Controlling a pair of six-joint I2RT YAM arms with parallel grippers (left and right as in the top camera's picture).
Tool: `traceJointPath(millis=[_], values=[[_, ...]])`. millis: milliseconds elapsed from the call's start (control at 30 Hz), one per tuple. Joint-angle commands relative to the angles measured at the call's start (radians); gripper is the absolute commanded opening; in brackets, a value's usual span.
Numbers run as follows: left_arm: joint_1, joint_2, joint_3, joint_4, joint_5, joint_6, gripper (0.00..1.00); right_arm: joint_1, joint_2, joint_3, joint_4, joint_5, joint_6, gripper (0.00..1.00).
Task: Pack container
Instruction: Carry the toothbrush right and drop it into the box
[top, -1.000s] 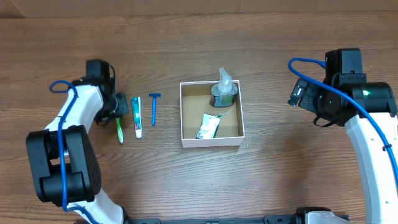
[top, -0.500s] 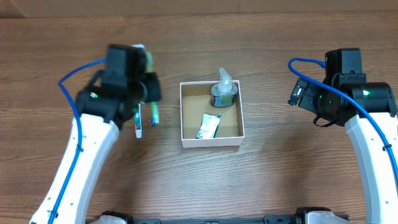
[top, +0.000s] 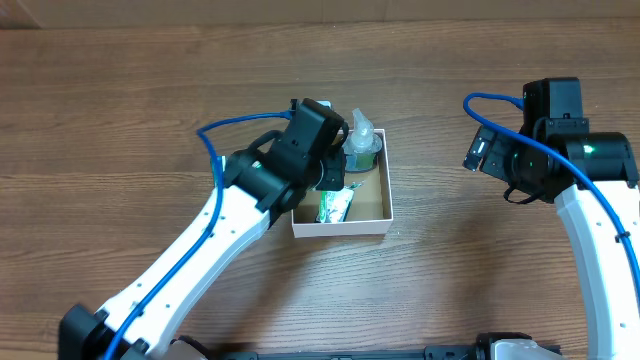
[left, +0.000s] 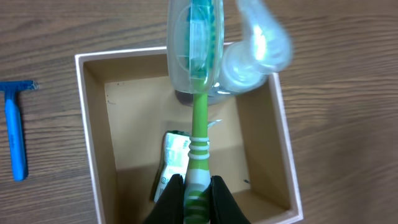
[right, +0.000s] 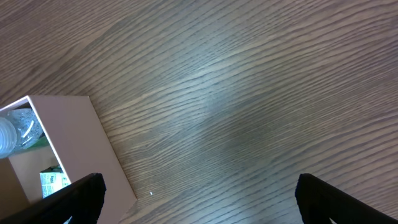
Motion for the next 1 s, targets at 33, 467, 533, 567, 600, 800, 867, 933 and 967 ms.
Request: traceJointPath(millis=[33,467,533,567,600,800,867,933,967], values=[[0.000,0.082,0.018,0.017,-0.077,-0.039,0.08,-0.003,-0.003,0.021,0.003,0.007,-0.002,1.00],[0.000,0.208,0.018,0.032,-0.139,-0.049,0.11,-0.003,-0.003,0.021,0.003,0.007,-0.002,1.00],[-0.001,0.208,0.018,0.022,-0.131,-0.049,0.14,-0.003,-0.003,0.021,0.003,0.007,-0.002,1.00],[-0.001,0.208,0.018,0.014,-0.117,-0.049,0.18,-0.003,-0.003,0.021,0.003,0.007,-0.002,1.00],[-0.001,0.207,0.018,0.005,-0.101,-0.048,0.24,-0.003,-0.003,0.021,0.003,0.007,-0.002,1.00],[0.018,0.166,0.021,-0.047,-0.094,-0.036,0.61,-0.003,-0.003,0.021,0.003,0.007,-0.002,1.00],[0.037,0.124,0.026,-0.068,-0.095,-0.022,0.62,-0.003,-0.003,0.021,0.003,0.007,-0.002,1.00],[0.062,0.074,0.031,-0.097,-0.095,-0.005,0.63,-0.003,-0.003,0.021,0.003,0.007,-0.002,1.00],[0.081,0.042,0.031,-0.115,-0.096,0.005,0.64,-0.003,-0.003,0.021,0.003,0.007,-0.002,1.00]])
